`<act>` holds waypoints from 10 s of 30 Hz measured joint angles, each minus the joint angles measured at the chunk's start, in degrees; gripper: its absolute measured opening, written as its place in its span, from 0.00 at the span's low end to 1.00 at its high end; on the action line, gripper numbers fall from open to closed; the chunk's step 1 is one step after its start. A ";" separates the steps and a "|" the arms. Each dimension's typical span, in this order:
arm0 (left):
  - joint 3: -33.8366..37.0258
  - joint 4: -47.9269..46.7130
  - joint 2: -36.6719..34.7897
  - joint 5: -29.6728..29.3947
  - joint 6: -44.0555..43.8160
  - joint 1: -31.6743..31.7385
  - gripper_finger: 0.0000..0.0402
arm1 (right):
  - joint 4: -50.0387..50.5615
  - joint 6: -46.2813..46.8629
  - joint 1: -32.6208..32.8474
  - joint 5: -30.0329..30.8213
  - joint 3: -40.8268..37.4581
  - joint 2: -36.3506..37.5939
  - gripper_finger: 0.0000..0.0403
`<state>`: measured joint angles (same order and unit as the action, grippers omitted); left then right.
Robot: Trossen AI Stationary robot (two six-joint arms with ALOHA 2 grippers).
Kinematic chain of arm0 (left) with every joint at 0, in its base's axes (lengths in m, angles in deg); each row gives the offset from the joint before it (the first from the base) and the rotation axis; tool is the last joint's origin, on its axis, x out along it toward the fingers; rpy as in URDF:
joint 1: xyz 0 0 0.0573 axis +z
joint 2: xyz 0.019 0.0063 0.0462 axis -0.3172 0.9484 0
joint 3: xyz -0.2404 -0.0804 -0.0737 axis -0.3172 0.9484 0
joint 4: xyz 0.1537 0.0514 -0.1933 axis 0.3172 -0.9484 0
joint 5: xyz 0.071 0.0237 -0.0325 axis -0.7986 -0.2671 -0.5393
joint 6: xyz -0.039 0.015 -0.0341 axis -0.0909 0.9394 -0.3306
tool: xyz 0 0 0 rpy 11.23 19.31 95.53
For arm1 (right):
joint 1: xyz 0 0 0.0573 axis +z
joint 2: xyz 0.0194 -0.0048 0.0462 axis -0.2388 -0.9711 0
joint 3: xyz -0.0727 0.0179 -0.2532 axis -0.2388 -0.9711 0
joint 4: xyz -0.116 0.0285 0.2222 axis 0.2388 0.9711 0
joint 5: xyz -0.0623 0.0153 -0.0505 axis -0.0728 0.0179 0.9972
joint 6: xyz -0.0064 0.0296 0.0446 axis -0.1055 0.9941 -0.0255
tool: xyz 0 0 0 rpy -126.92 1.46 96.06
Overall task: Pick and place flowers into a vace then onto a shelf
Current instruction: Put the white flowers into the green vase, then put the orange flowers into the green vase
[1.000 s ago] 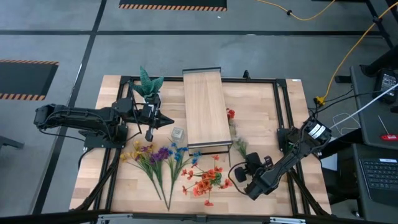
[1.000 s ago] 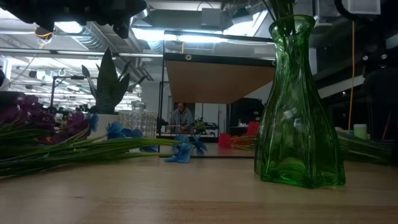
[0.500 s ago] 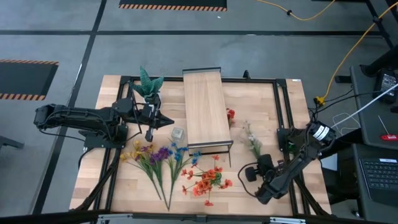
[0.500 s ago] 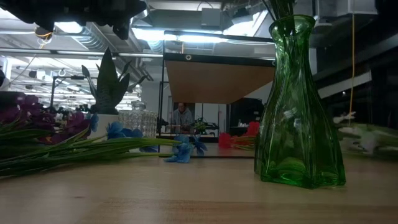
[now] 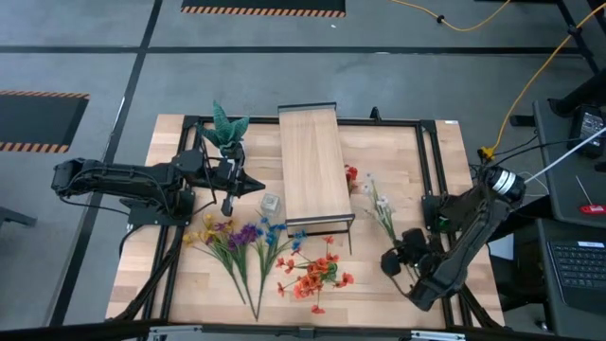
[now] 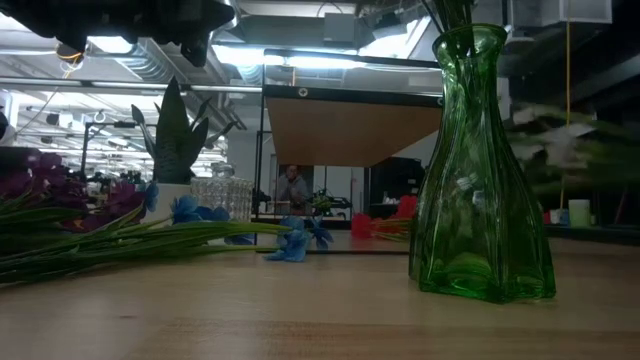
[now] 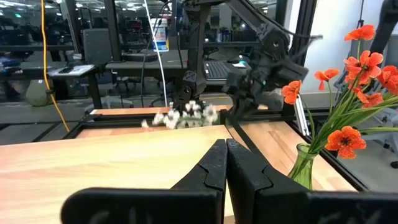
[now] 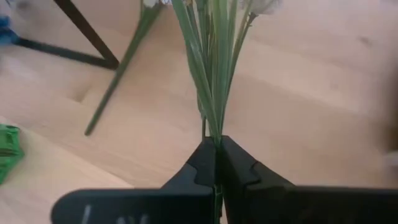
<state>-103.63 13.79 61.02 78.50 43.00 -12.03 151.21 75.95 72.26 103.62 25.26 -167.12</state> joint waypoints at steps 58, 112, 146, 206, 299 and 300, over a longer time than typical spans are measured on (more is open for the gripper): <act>0.00 2.50 -0.02 -0.50 -1.36 0.01 0.01 | -56.70 -77.18 6.04 25.00 -11.02 19.98 0.01; 0.00 2.23 -0.02 -0.44 -1.40 0.00 0.01 | -161.38 -149.38 -21.13 -15.86 -19.49 -7.42 0.01; 0.00 1.74 -0.02 -0.42 -1.44 0.02 0.01 | -156.25 -148.51 -21.10 -15.17 -19.04 -11.84 0.03; 0.00 0.08 0.00 -0.42 -1.42 0.00 0.01 | -145.55 -148.34 -18.51 2.85 -19.12 -10.51 0.23; -0.02 -0.81 0.00 -0.44 -2.23 0.00 0.01 | -69.59 -91.25 -12.47 16.95 -19.06 16.33 0.22; -0.02 -0.81 0.00 -0.44 -2.23 0.02 0.01 | -67.53 -91.01 -13.23 16.96 -19.06 16.31 0.21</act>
<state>-103.65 12.97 61.02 78.06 40.77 -12.01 83.68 -15.06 59.03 120.58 6.20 -150.81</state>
